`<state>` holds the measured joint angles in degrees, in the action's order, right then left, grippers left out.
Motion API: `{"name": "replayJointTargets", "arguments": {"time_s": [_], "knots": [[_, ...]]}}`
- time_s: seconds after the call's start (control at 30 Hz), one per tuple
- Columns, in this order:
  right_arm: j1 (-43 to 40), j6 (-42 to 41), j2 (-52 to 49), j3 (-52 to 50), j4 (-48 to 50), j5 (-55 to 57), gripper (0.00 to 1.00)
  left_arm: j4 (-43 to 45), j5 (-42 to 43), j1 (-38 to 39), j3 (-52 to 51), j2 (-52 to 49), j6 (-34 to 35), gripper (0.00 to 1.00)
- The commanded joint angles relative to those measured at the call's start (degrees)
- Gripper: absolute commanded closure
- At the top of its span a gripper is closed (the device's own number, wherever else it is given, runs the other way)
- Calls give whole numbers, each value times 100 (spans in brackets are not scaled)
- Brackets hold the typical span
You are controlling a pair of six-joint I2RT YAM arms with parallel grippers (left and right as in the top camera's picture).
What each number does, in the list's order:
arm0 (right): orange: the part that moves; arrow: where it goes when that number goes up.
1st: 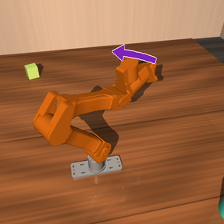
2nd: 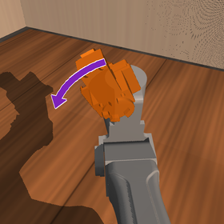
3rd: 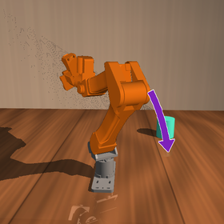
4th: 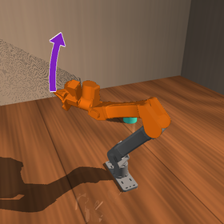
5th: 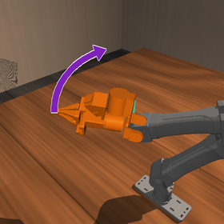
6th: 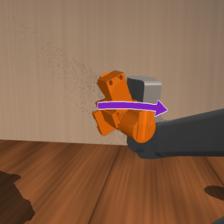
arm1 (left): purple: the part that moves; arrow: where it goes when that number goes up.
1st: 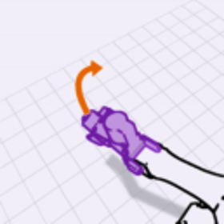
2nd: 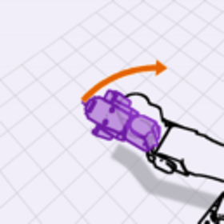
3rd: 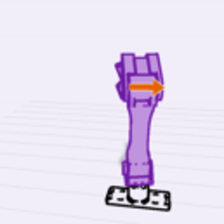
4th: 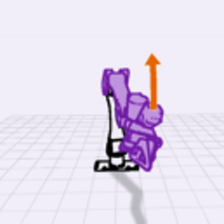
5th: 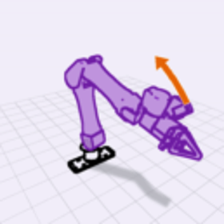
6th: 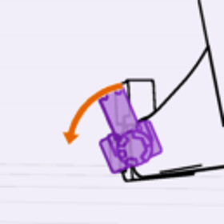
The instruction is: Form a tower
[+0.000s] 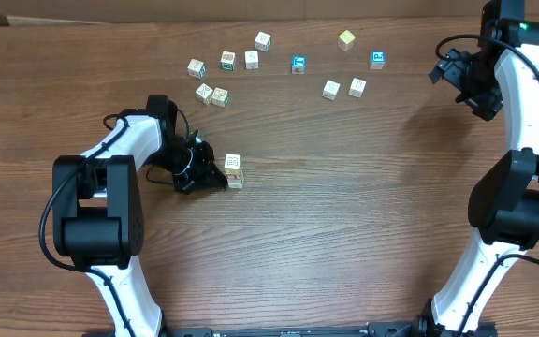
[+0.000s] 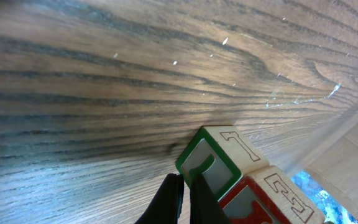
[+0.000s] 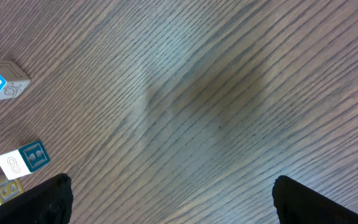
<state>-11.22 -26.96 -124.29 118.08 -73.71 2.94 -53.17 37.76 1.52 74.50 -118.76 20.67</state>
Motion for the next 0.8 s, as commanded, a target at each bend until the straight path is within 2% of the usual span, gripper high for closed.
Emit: {"name": "replayJointTargets", "arguments": {"time_s": [0.0,0.4,0.6,0.77], "knots": [[0,24,74,162,17,-4,0,-39,125,13,-63,2,35,96],[0,24,74,162,17,-4,0,-101,-37,13,-63,2,35,96],[0,24,74,162,20,-4,0,-188,-772,-168,-63,4,31,96],[0,24,74,162,17,-4,0,-212,-2168,-483,-63,4,-44,93]]}}
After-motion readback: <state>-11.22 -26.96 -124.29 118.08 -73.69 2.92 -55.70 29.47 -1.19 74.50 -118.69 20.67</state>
